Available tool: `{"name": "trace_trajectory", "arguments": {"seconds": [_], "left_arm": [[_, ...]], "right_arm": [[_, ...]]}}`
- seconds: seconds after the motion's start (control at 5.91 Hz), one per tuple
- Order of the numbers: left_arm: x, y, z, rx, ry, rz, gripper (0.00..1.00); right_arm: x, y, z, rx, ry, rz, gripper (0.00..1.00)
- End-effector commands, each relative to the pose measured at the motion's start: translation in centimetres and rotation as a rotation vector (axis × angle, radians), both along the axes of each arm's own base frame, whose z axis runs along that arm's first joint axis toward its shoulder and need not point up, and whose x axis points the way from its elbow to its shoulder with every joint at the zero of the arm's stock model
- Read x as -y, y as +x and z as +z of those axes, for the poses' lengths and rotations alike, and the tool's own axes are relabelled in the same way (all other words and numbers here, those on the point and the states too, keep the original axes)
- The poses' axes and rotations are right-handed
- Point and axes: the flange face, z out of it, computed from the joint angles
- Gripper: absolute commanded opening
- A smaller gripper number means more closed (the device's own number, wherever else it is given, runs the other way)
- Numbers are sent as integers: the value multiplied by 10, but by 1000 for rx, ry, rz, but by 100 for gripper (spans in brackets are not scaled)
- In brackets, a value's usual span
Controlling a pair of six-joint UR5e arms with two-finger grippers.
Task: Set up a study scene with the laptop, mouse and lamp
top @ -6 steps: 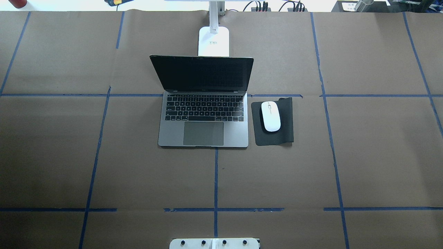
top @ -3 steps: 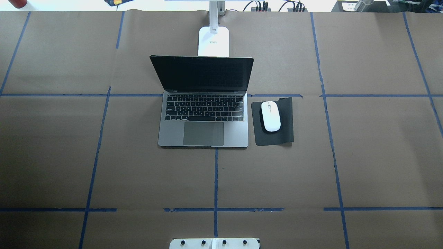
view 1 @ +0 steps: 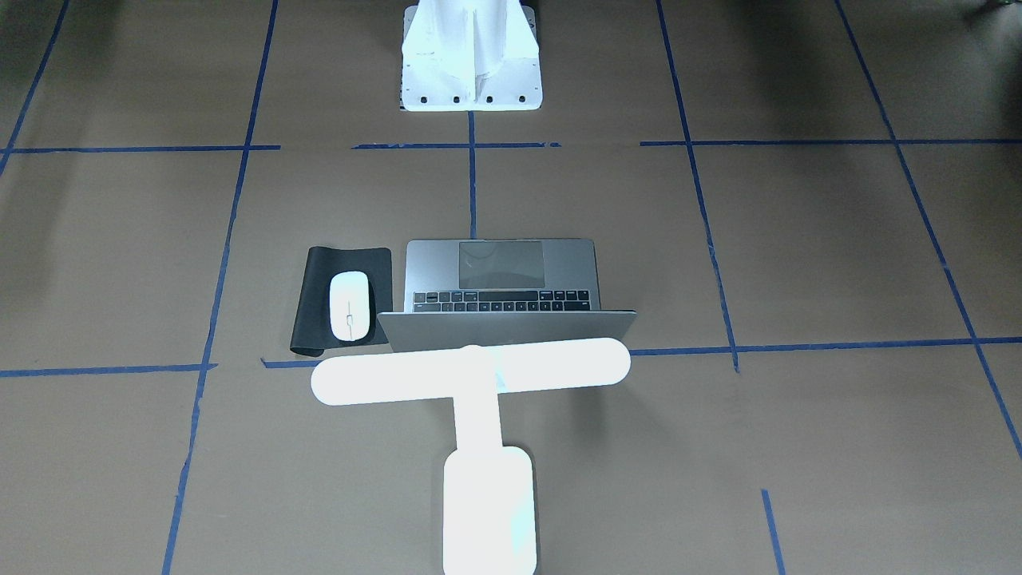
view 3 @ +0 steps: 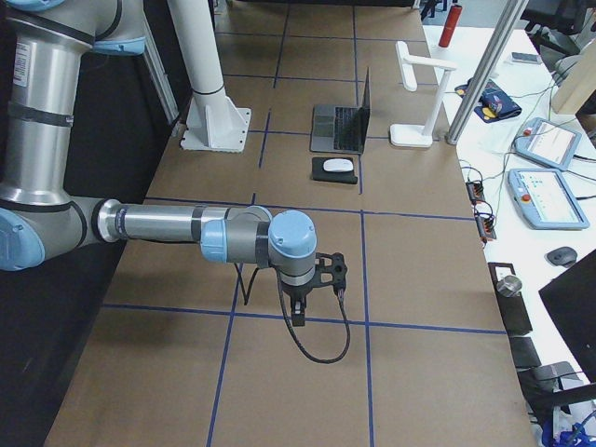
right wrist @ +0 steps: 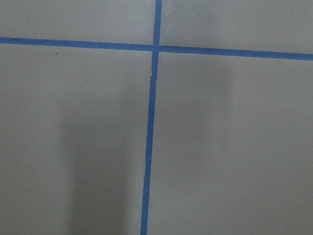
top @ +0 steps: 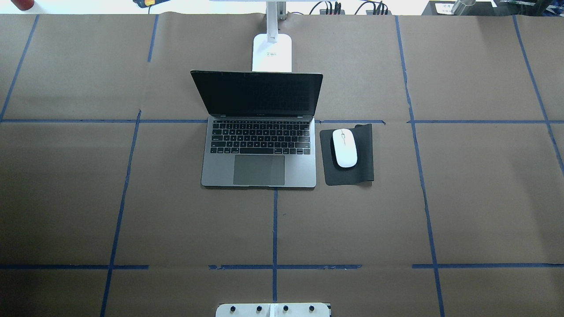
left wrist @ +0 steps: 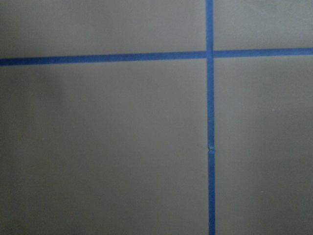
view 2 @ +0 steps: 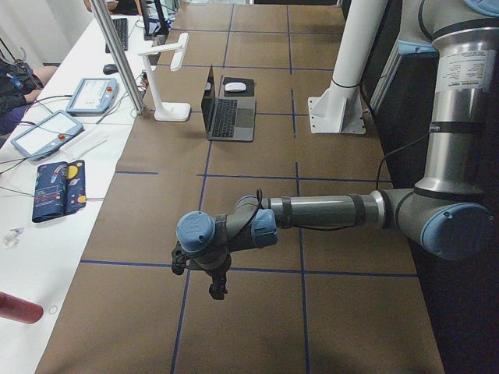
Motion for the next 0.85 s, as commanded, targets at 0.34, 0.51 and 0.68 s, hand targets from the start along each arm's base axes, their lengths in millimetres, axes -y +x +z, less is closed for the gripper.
{"name": "trace_trajectory", "arguments": {"seconds": [0.34, 0.51, 0.68], "left_arm": [[0, -9, -22, 6, 56, -18, 100], [0, -11, -25, 9, 65, -20, 100], [0, -12, -28, 11, 72, -21, 100]], "right_arm": [[0, 0, 1, 3, -4, 1, 100], [0, 0, 2, 3, -5, 1, 100], [0, 0, 1, 2, -3, 0, 100]]}}
